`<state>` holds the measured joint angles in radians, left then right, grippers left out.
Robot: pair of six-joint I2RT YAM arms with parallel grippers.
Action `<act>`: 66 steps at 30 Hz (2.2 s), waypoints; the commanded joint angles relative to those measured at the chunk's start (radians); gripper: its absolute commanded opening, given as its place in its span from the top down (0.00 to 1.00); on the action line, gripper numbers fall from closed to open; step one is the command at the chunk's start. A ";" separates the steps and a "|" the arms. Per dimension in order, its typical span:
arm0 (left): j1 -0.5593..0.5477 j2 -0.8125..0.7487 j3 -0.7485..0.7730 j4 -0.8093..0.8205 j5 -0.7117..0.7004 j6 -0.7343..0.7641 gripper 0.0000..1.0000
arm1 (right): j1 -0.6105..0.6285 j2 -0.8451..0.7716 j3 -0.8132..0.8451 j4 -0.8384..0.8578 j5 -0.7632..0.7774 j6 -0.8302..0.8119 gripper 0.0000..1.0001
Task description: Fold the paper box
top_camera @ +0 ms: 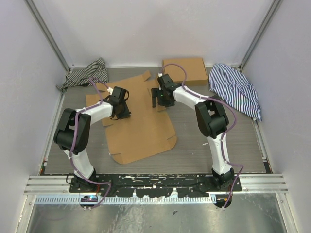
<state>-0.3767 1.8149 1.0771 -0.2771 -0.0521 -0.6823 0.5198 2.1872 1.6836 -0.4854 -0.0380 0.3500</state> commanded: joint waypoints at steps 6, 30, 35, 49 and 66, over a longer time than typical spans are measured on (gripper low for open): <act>-0.016 0.057 -0.050 -0.104 0.007 0.009 0.81 | 0.008 -0.007 -0.005 0.033 0.024 -0.002 0.21; -0.034 0.069 -0.041 -0.120 0.004 0.007 0.82 | 0.032 -0.177 -0.086 0.116 -0.142 -0.031 0.30; -0.037 0.073 -0.039 -0.119 0.009 0.006 0.82 | 0.044 -0.203 -0.072 0.108 -0.168 -0.025 0.31; -0.044 0.077 -0.039 -0.121 0.024 0.007 0.83 | 0.084 -0.109 -0.030 0.119 -0.223 -0.001 0.32; -0.044 0.075 -0.043 -0.128 0.015 0.018 0.84 | -0.040 -0.141 -0.052 0.008 0.066 0.004 0.15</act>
<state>-0.4057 1.8183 1.0775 -0.2813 -0.0647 -0.6811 0.5472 2.0853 1.6073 -0.4496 -0.0044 0.3431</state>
